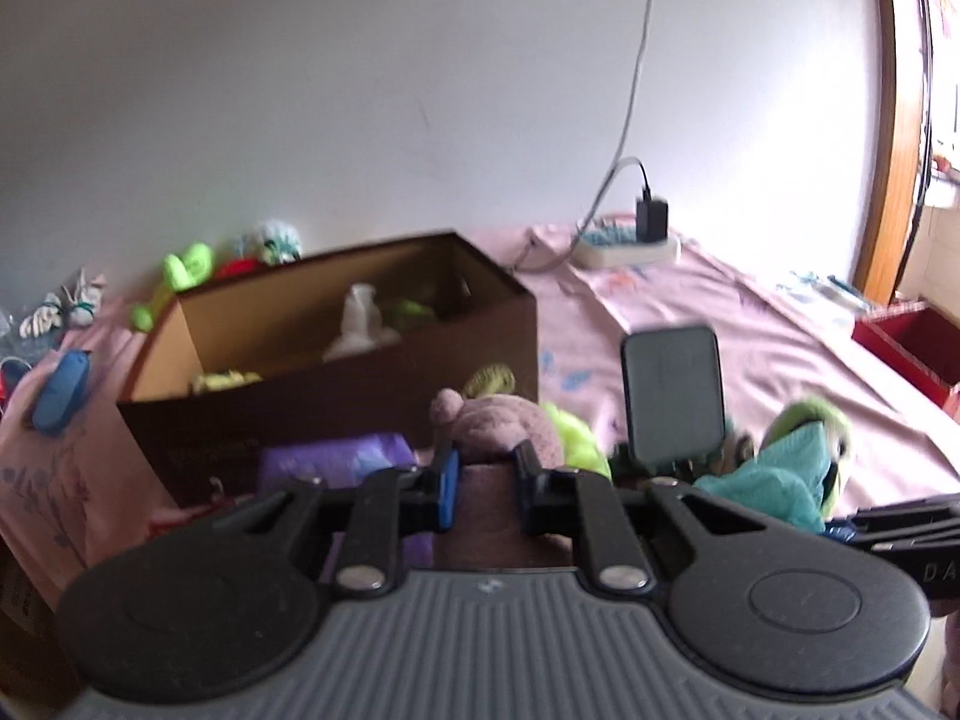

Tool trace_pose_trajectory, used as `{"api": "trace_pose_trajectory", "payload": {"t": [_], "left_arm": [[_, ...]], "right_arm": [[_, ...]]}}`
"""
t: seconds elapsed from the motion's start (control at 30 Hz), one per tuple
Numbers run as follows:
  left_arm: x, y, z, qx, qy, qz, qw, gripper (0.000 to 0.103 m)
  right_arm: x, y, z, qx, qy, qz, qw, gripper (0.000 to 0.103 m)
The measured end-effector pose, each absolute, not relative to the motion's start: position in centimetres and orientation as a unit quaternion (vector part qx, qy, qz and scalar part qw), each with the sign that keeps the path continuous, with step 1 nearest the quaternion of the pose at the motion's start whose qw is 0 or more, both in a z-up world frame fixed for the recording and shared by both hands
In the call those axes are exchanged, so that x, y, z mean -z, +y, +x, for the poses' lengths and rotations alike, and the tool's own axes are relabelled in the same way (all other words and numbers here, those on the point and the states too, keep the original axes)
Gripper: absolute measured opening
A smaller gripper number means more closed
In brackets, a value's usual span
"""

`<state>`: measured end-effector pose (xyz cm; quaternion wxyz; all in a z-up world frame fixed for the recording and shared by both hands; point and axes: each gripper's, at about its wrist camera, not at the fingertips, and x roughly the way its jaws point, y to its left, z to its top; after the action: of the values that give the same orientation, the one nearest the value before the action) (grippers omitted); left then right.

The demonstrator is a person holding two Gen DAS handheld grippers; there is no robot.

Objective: Organize soft objects
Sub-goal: 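Carry the teddy bear with the left tool while the right tool carries the sponge over the box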

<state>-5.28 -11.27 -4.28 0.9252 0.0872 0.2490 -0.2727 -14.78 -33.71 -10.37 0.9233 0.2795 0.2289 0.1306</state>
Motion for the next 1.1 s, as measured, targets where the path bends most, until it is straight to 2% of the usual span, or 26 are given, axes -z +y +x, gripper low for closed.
{"api": "trace_pose_trajectory", "payload": {"t": [0.23,0.6,0.77,1.1], "left_arm": [[0.2,-8.8,-3.6,0.260,0.217,0.045,0.940,0.016],[-4.5,-5.8,3.3,0.210,0.183,0.013,0.960,0.016],[-3.9,-5.0,7.4,0.175,0.195,0.010,0.965,0.016],[0.2,-5.1,13.9,0.153,0.252,0.004,0.956,0.016]], "right_arm": [[5.9,-33.6,-12.8,-0.176,0.177,0.260,0.933,0.005],[-1.9,-33.4,-4.1,-0.184,0.110,0.221,0.951,0.005],[-3.1,-32.3,0.0,-0.149,0.108,0.182,0.966,0.005],[-0.6,-30.5,7.3,-0.079,0.185,0.120,0.972,0.005]]}}
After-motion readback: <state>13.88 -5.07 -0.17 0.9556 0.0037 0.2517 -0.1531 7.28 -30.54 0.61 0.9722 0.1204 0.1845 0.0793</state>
